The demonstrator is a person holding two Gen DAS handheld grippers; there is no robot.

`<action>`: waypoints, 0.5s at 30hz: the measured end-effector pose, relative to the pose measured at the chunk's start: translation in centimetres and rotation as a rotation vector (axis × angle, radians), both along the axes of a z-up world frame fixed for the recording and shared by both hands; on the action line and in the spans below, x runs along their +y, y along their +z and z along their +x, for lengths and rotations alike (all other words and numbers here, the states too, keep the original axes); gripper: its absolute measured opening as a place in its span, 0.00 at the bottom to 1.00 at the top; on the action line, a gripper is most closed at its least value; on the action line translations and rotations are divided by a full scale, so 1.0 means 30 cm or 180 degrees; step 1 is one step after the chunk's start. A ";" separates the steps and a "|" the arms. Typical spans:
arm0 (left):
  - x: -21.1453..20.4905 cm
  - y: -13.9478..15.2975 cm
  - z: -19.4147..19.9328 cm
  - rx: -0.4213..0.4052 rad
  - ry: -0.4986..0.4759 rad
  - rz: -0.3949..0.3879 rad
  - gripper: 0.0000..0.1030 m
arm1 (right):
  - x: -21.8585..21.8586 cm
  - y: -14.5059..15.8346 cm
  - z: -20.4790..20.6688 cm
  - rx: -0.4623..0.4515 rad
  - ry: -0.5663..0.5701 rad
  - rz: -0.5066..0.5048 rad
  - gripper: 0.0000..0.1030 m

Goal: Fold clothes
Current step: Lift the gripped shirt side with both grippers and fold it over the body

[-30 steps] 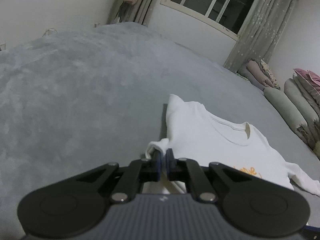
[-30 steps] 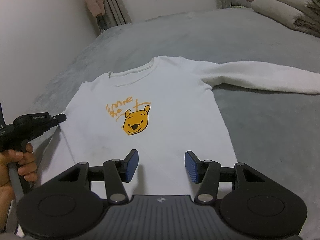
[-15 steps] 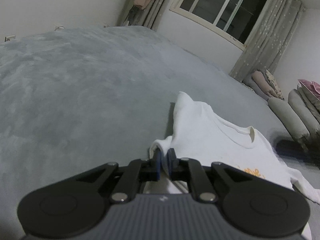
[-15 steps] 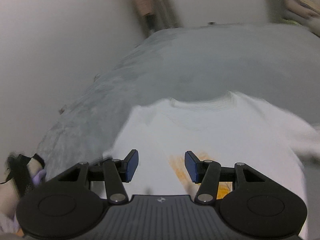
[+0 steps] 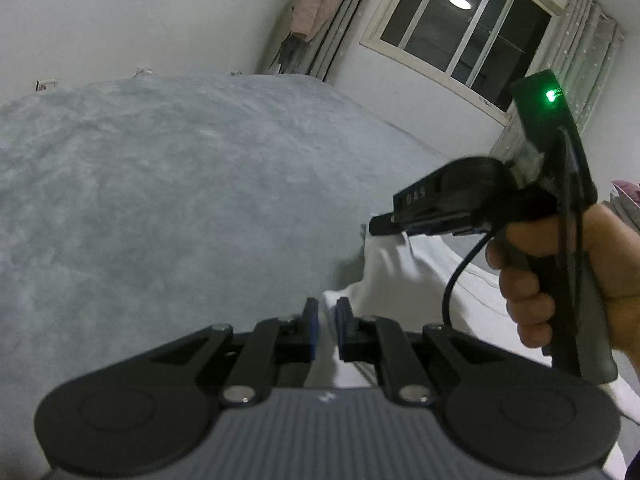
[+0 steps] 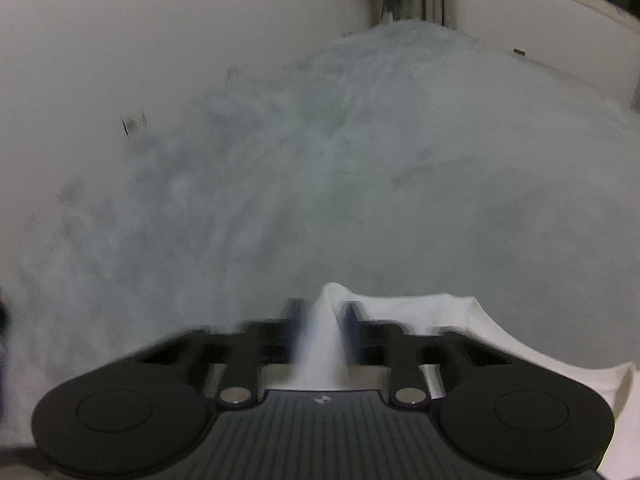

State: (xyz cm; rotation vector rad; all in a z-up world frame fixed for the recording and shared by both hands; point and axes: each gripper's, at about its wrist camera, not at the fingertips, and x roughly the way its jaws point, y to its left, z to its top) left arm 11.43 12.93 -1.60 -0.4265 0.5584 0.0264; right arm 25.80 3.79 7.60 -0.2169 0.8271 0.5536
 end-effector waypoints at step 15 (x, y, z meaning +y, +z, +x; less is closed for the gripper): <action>0.055 0.004 0.019 0.0151 0.0005 -0.0182 0.05 | -0.158 -0.068 -0.045 -0.0210 -0.0537 0.1070 0.11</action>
